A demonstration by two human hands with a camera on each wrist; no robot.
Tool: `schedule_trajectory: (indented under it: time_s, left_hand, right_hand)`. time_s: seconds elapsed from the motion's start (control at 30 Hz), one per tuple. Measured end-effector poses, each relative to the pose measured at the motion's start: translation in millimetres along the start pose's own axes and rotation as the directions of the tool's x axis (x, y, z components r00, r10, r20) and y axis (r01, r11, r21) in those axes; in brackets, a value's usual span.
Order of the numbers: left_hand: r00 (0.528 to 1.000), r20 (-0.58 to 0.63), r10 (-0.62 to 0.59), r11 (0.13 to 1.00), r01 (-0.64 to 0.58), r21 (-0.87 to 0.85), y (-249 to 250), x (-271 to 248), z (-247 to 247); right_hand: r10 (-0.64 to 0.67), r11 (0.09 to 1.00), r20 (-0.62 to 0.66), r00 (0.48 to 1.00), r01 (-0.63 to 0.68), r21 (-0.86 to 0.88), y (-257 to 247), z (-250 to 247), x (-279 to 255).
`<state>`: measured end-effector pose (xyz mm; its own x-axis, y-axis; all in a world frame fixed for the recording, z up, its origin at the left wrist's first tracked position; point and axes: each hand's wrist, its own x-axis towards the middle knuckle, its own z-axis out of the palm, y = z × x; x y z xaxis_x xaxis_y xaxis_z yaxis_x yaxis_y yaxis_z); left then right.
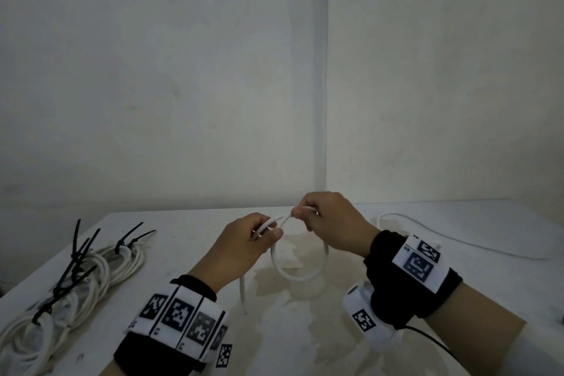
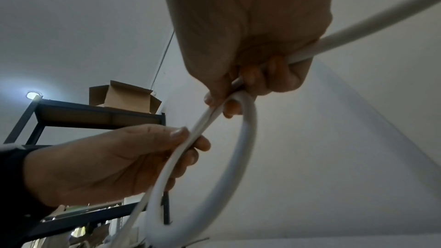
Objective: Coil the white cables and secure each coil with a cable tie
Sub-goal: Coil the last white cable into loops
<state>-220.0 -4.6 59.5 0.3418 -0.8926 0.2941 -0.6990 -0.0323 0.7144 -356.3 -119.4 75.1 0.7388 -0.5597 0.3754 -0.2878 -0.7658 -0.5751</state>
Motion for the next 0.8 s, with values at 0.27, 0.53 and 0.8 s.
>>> schedule_trajectory:
  time_s: [0.27,0.53,0.8]
  left_hand:
    - [0.999,0.016,0.038,0.998,-0.039,0.042,1,-3,5]
    - [0.990,0.086,0.114,0.986,-0.124,0.115,3,-4,7]
    - [0.996,0.026,0.080,0.991,-0.082,0.110,7,-2,2]
  right_hand:
    - [0.090,0.981,-0.113,0.990,-0.068,0.184,5,8,-8]
    - [0.009,1.000,0.182,0.983,-0.009,0.003,-1,-2,-13]
    - [0.005,0.987,0.088,0.996,-0.019,0.162,5,2,-13]
